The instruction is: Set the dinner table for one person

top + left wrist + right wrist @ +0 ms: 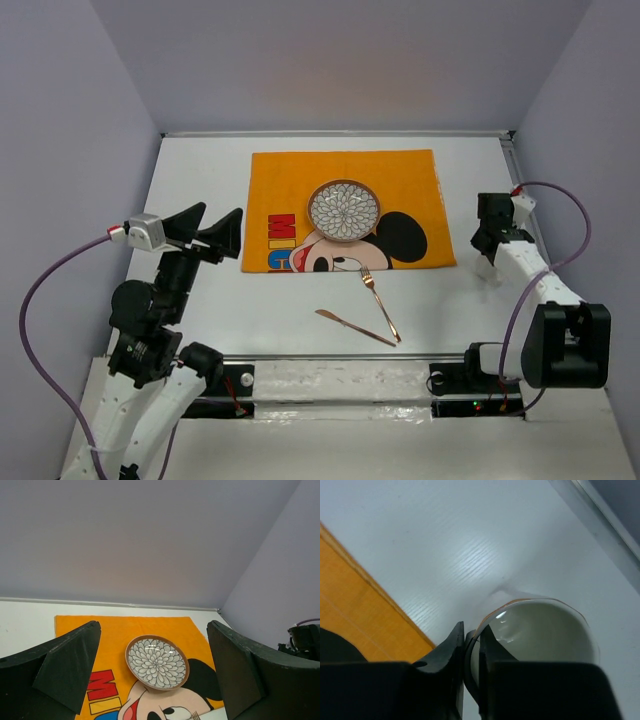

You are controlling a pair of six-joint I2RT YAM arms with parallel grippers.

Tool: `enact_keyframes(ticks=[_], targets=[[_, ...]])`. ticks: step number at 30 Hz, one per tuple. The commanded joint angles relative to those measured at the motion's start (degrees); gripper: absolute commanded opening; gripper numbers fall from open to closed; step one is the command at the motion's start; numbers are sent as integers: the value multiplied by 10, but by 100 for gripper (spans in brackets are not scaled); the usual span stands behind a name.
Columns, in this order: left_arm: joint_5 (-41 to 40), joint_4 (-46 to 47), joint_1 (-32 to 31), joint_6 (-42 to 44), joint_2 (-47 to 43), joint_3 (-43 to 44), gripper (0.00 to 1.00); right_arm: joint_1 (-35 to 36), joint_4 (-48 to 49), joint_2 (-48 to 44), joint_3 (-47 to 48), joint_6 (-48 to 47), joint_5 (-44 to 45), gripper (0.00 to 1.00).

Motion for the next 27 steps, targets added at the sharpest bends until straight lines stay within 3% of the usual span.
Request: enact_keyframes(ticks=[1, 6, 10, 15, 18, 27], targets=[[-6, 23, -3, 10, -9, 4, 99, -2, 29, -7, 5, 15, -1, 0], [-6, 23, -1, 9, -6, 4, 99, -2, 29, -51, 87, -42, -28, 0], [-4, 24, 12, 9, -11, 3, 99, 64, 29, -8, 219, -106, -68, 0], [-5, 25, 25, 11, -2, 2, 99, 106, 6, 192, 418, -197, -180, 0], [-6, 24, 27, 12, 3, 2, 99, 113, -18, 295, 533, -227, -203, 0], [-4, 25, 37, 13, 10, 1, 99, 113, -82, 485, 764, -312, -228, 0]])
